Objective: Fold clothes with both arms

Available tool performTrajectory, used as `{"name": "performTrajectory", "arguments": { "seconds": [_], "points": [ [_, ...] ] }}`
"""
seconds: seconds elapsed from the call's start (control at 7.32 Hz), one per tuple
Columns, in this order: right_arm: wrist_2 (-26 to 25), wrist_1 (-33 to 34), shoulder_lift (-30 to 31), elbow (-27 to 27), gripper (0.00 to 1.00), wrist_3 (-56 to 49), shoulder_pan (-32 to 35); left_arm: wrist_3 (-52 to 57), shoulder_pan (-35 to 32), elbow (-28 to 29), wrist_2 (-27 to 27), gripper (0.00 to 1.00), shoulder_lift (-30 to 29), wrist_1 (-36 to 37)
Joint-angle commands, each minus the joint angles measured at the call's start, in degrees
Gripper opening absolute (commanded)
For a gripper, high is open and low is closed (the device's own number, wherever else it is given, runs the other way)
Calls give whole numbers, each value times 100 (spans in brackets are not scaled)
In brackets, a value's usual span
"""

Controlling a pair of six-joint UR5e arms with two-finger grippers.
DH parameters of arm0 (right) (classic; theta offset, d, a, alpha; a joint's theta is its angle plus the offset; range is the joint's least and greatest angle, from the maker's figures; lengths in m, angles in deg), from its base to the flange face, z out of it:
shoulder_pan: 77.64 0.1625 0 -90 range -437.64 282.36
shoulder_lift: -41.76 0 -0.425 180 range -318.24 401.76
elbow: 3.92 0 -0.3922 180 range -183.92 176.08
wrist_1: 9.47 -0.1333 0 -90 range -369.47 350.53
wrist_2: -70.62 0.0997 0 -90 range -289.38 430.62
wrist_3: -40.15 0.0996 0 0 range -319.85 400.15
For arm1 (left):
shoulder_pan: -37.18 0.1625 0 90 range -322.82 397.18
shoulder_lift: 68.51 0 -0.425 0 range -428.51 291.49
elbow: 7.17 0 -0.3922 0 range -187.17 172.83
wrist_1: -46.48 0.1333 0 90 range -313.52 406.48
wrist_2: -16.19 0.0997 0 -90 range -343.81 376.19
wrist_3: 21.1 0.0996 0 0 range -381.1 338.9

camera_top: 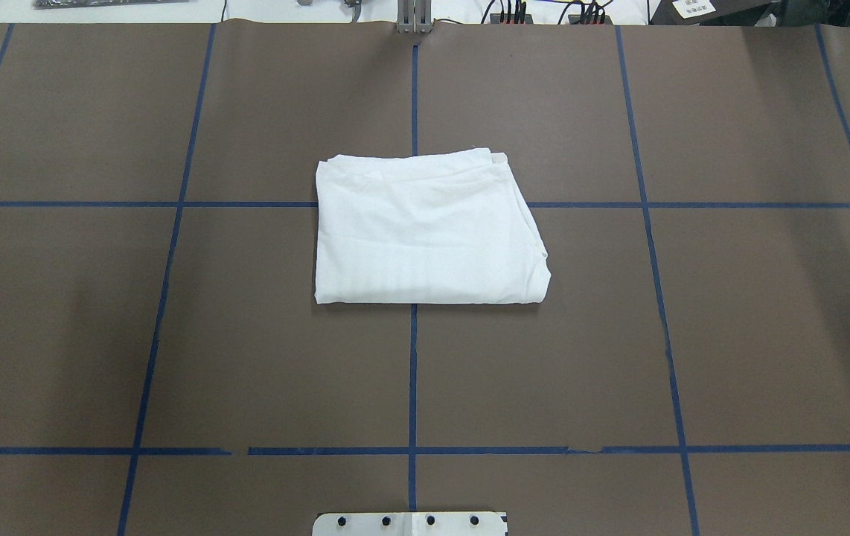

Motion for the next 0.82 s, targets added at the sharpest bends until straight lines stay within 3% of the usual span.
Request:
{"name": "performTrajectory", "arguments": {
  "seconds": [0.0,0.27,0.55,0.68],
  "points": [
    [-43,1,-33,41,100,-23,-268,232,-162,-428,2,100,692,-1],
    [-228,-77,62,110,100,-23,-410,276,-170,-509,247,100,976,-594],
    [-315,-445,55,32,100,20,-576,215,-153,-1121,406,100,1467,-757],
    [-368,-517,98,206,100,3,-568,232,-109,-959,502,100,1451,-792]
  ]
}}
